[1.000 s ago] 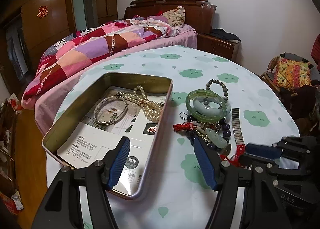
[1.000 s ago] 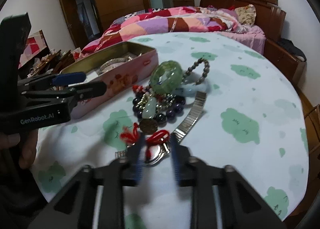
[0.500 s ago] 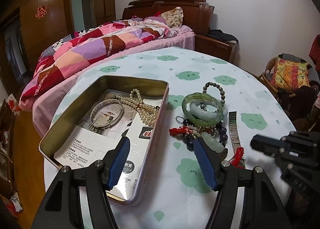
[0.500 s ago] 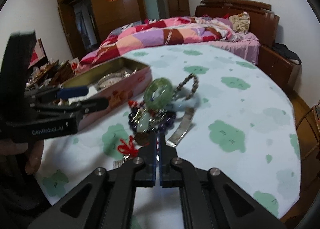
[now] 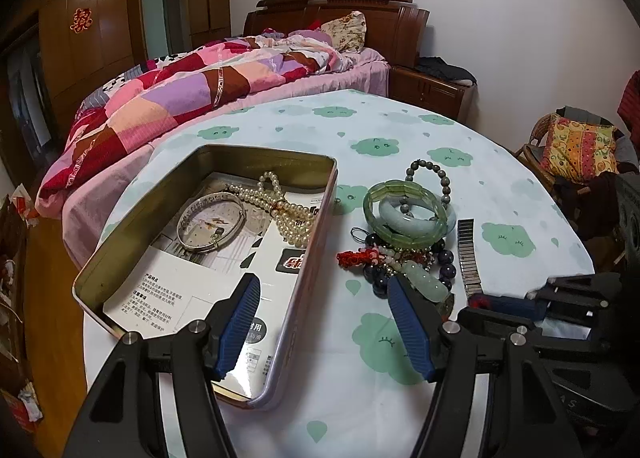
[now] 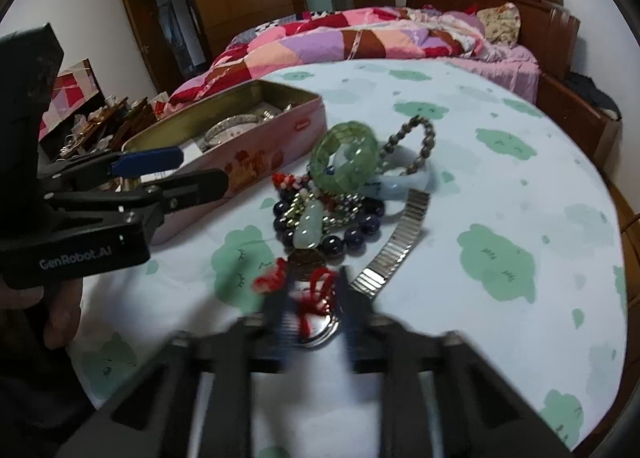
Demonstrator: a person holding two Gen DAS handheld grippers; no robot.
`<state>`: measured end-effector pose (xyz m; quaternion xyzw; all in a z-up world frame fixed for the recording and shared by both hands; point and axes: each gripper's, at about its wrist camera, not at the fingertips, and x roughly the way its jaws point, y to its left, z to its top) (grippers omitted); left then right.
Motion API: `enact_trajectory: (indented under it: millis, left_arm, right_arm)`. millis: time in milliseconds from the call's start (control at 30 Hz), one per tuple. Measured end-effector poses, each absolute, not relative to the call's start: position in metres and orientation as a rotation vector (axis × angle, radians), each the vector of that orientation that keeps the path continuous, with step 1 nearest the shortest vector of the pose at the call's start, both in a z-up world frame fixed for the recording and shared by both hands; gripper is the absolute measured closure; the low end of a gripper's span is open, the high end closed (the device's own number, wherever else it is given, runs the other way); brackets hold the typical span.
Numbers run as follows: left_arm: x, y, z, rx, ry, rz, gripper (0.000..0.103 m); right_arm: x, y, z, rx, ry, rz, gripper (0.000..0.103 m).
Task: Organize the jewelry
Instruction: 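Grasp the red-tasseled ornament with the right tool, then grasp the green jade bangle with the left tool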
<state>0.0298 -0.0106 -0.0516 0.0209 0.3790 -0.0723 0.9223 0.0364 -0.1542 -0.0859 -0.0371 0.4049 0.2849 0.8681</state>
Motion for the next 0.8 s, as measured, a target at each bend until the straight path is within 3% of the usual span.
enact_trajectory:
  millis: [167,800]
  left_arm:
    - [0.031,-0.013,-0.051,0.056,0.773,-0.16,0.037]
    - [0.078,-0.083,-0.045,0.152,0.748,-0.288,0.037]
  right_arm:
    - [0.028,-0.16,-0.077,-0.075,0.792,0.571,0.099]
    - [0.042,-0.199,-0.047,0.003,0.684,0.458,0.1]
